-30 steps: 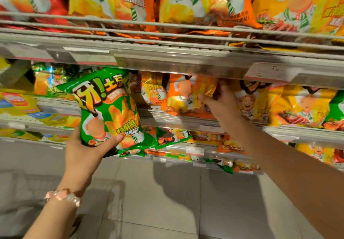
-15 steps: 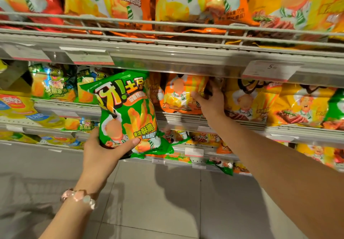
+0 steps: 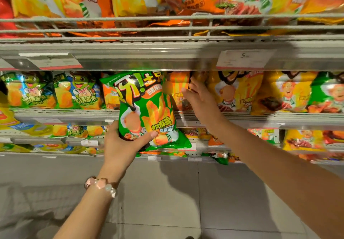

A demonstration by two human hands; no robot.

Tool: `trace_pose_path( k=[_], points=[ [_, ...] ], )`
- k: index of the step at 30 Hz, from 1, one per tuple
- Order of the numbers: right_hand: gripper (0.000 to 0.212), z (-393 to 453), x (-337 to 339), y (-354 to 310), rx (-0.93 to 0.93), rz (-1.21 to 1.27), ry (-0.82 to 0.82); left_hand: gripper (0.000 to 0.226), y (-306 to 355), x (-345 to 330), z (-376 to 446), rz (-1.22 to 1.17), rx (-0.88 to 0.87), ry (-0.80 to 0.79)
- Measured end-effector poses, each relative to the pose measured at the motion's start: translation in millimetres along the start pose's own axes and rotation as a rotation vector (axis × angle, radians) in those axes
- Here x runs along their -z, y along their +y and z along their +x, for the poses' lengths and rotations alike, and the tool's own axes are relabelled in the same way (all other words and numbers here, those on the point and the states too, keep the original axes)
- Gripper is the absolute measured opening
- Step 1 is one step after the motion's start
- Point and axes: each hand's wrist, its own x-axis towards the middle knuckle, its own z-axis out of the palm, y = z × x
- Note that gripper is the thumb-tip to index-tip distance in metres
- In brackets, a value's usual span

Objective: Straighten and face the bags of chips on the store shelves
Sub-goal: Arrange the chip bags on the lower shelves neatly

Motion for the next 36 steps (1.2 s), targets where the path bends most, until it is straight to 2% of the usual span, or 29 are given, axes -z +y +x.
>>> trace_pose_path(
  k=[3,5,6,9,12,18,22,26,28,32,34,36],
  points=[
    [0.074,-32,13,-7,-0.085,0.164,-0.134,0.072,3,-25,-5,0.013,-0.008,-0.075],
    [0.091,-44,25,-6,-0.109,0.143,-0.166,0.076,5,-44,-9,0.049,-0.030,-0.127],
    [0.092,-49,28,-7,-0.096,0.135,-0.163,0.076,6,-51,-12,0.063,-0.046,-0.147],
    [0.075,-55,50,4,-0.043,0.158,-0.084,0.068,13,-81,-22,0.082,-0.096,-0.201],
    [0.082,-63,77,14,-0.042,0.105,0.001,0.065,17,-109,-35,0.090,-0.159,-0.288],
    [0.079,-91,135,29,0.019,0.029,0.172,0.074,21,-157,-54,0.146,-0.227,-0.387],
    [0.069,-102,180,42,0.028,0.064,0.248,0.075,31,-199,-71,0.181,-0.266,-0.439],
    [0.073,-111,230,44,0.026,0.022,0.284,0.078,39,-243,-83,0.229,-0.289,-0.479],
    [0.073,-115,257,44,0.024,0.017,0.291,0.073,45,-263,-88,0.251,-0.320,-0.482],
    [0.066,-123,315,44,-0.026,0.025,0.326,0.067,59,-292,-92,0.269,-0.456,-0.368],
    [0.065,-124,341,45,-0.045,0.012,0.339,0.067,68,-302,-85,0.347,-0.596,-0.312],
    [0.063,-122,364,46,-0.048,0.000,0.359,0.075,75,-315,-73,0.547,-0.817,-0.254]
  ],
)
